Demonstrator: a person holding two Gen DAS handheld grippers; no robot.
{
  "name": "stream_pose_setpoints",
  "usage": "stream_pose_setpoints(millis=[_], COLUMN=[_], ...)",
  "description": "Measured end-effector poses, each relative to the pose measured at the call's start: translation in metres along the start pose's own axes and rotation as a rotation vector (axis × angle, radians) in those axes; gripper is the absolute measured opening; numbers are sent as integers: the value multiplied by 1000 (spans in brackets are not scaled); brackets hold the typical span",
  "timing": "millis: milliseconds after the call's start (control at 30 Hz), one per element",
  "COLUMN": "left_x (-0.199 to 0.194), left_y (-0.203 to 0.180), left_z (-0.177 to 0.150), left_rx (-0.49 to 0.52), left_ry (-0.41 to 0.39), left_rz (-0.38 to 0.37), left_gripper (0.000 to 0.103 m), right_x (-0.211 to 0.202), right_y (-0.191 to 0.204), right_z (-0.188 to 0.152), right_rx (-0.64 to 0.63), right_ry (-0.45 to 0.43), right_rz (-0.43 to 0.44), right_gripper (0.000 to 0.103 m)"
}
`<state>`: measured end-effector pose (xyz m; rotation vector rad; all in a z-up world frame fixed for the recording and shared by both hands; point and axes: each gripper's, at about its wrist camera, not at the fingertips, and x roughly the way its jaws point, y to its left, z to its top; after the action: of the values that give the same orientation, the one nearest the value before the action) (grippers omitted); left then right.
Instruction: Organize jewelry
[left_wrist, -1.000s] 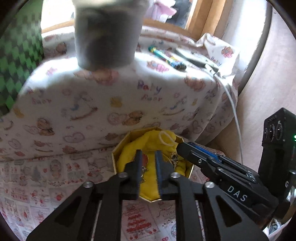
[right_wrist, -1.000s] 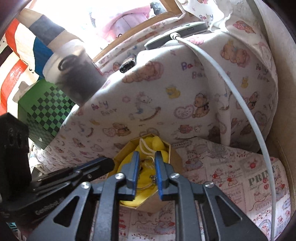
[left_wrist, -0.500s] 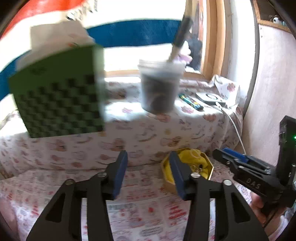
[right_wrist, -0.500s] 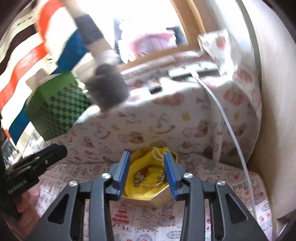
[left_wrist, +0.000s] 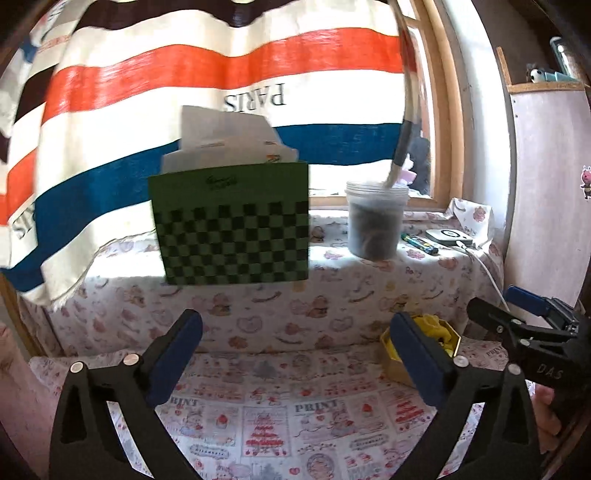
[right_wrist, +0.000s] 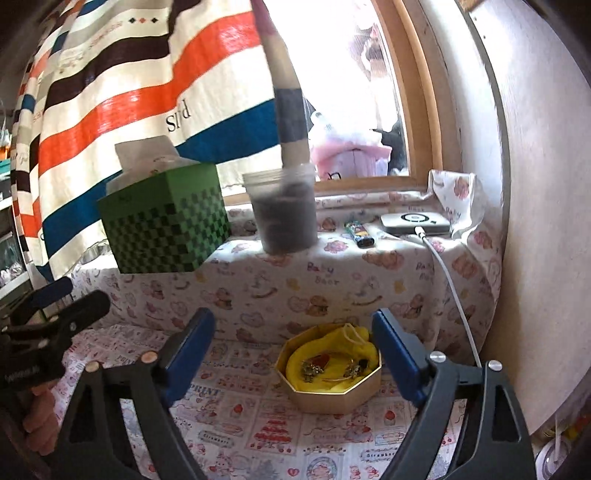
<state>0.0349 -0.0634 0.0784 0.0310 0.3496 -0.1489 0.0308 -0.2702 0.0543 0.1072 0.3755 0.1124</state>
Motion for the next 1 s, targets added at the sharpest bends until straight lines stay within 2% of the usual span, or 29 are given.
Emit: stream_pose_setpoints(millis=[33, 67, 200, 400, 533, 667, 1000], left_x=[0, 1, 4, 13, 20, 22, 26], left_y=[3, 6, 11, 25, 27, 27, 34], left_z=[-4, -8, -23, -44, -54, -63, -74], left_rx=[-11, -21, -18, -61, -50, -34, -67], left_ry=[6, 13, 19, 36, 46, 43, 44], left_rz=[-2, -1, 20, 23, 50, 70, 111], left_gripper=[102, 102, 102, 102, 102, 102, 102], right_x=[-2, -3, -5, 4, 8, 9, 17], right_y=[1, 2, 4, 8, 12, 19, 22], right_z=[-2, -3, -12, -26, -36, -45, -56], right_rx=[1, 2, 6, -2, -9, -34, -60], right_ry=[-17, -28, -46, -24, -7, -12, -20], right_rz=[0, -3, 2, 18, 34, 26, -5], right_gripper=[101, 103, 103, 103, 103, 103, 103])
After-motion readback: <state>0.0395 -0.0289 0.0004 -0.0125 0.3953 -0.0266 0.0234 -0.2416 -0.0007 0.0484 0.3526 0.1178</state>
